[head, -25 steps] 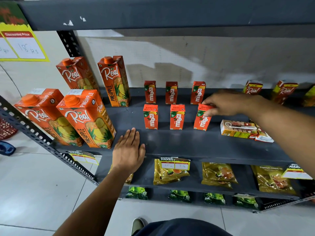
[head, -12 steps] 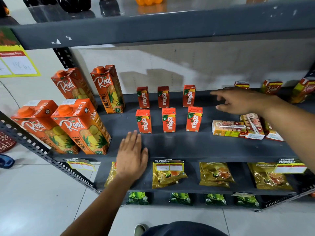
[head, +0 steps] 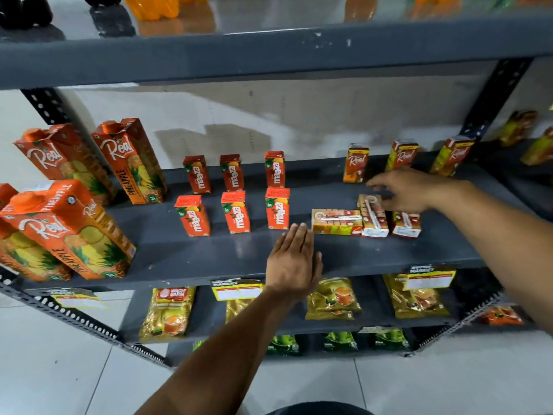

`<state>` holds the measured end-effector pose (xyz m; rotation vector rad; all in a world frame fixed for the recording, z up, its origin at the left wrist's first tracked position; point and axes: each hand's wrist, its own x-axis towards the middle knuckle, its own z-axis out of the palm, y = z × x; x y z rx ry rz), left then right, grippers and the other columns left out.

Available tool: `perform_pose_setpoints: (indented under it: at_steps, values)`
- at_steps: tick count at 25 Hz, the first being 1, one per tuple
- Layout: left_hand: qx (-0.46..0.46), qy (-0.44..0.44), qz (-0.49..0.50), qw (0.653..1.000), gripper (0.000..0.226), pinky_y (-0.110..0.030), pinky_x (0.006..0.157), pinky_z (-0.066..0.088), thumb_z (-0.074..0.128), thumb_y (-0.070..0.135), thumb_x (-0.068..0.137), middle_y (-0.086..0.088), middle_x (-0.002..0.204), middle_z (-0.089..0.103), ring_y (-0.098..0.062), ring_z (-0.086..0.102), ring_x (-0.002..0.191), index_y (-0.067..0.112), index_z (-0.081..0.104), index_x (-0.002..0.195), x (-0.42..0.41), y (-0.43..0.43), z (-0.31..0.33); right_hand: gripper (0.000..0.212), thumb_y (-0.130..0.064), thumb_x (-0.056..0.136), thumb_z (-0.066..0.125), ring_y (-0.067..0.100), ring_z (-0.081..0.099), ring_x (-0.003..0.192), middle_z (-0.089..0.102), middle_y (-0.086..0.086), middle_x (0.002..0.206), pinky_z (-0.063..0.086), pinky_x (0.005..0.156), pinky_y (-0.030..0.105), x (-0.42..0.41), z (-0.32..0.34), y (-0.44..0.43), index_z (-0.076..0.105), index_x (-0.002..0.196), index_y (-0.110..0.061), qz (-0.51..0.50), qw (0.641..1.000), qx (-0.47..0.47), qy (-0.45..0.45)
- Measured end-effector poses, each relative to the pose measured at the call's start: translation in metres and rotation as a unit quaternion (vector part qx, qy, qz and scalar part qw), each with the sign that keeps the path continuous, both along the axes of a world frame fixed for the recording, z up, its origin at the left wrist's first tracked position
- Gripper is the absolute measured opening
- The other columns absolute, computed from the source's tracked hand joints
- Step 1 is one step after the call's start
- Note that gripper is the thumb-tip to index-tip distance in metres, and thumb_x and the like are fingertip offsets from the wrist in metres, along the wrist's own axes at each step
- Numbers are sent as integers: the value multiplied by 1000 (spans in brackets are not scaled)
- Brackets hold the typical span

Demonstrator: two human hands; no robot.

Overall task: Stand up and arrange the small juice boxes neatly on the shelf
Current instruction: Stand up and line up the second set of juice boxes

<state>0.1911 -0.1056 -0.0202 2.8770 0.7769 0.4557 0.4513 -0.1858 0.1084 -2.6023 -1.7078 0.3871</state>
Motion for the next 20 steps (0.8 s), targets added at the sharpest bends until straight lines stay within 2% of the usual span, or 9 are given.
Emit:
perform_pose_setpoints:
  at_steps: [3, 5, 7, 9, 10, 12, 14, 17, 20]
  values:
    - [-1, 73, 44, 996, 67, -39, 118, 13, 13, 44, 96, -14, 156, 26, -26, 18, 145, 3, 29, 146, 4, -1, -17, 67, -34, 80, 72, 25, 48, 125, 50, 4, 142, 38, 91, 31, -5, -15, -1, 43, 140, -23, 8, 1000, 19, 6]
    - [0, 77, 48, 996, 69, -38, 118, 13, 10, 45, 95, -14, 157, 24, -26, 17, 145, 3, 28, 146, 4, -1, -20, 76, -44, 77, 72, 28, 43, 130, 46, 6, 145, 39, 96, 37, -20, -30, 9, 39, 143, -25, 36, 999, -5, -28]
    - [-1, 69, 42, 997, 69, -39, 118, 15, 11, 46, 95, -15, 156, 26, -27, 19, 145, 3, 29, 146, 3, -1, -18, 69, -46, 77, 70, 29, 45, 125, 52, 9, 137, 40, 97, 43, -35, -44, 18, 45, 137, -24, 73, 994, -30, -78]
    - [1, 59, 34, 998, 67, -39, 118, 16, 14, 45, 96, -16, 154, 29, -28, 22, 144, 2, 32, 144, 2, 0, -17, 53, -41, 76, 69, 26, 53, 109, 62, 5, 121, 42, 91, 41, -39, -50, 22, 54, 124, -25, 93, 991, -20, -99]
    - [2, 58, 32, 998, 66, -39, 117, 16, 15, 45, 97, -16, 154, 30, -28, 22, 144, 2, 33, 144, 1, 2, -18, 48, -38, 76, 69, 25, 55, 103, 63, 3, 116, 42, 86, 39, -38, -47, 23, 56, 121, -26, 86, 993, -11, -82]
    - [-1, 60, 27, 998, 66, -39, 117, 16, 16, 45, 97, -16, 154, 30, -28, 23, 143, 2, 34, 144, 1, 3, -20, 47, -30, 76, 71, 21, 54, 99, 61, 1, 115, 45, 82, 38, -33, -34, 25, 57, 121, -26, 81, 997, 16, -12]
    - [4, 62, 25, 998, 66, -40, 116, 16, 15, 45, 97, -16, 154, 30, -29, 23, 143, 2, 34, 144, 3, 4, -20, 47, -20, 77, 72, 18, 53, 103, 58, -1, 117, 45, 84, 34, -27, -15, 28, 58, 122, -24, 105, 993, 51, -1]
    - [0, 65, 23, 998, 68, -39, 116, 15, 11, 46, 96, -16, 154, 30, -28, 23, 143, 3, 33, 144, 3, 5, -22, 45, -5, 82, 55, 21, 54, 110, 56, -1, 122, 46, 90, 35, -23, 8, 37, 58, 124, -21, 176, 977, 71, -97]
    - [1, 64, 15, 998, 68, -39, 115, 12, 10, 47, 97, -16, 154, 30, -29, 23, 143, 3, 32, 144, 2, 6, -23, 35, -28, 92, 33, 26, 53, 109, 57, 3, 117, 44, 87, 40, -23, 4, 44, 57, 117, -23, 255, 949, 64, -175]
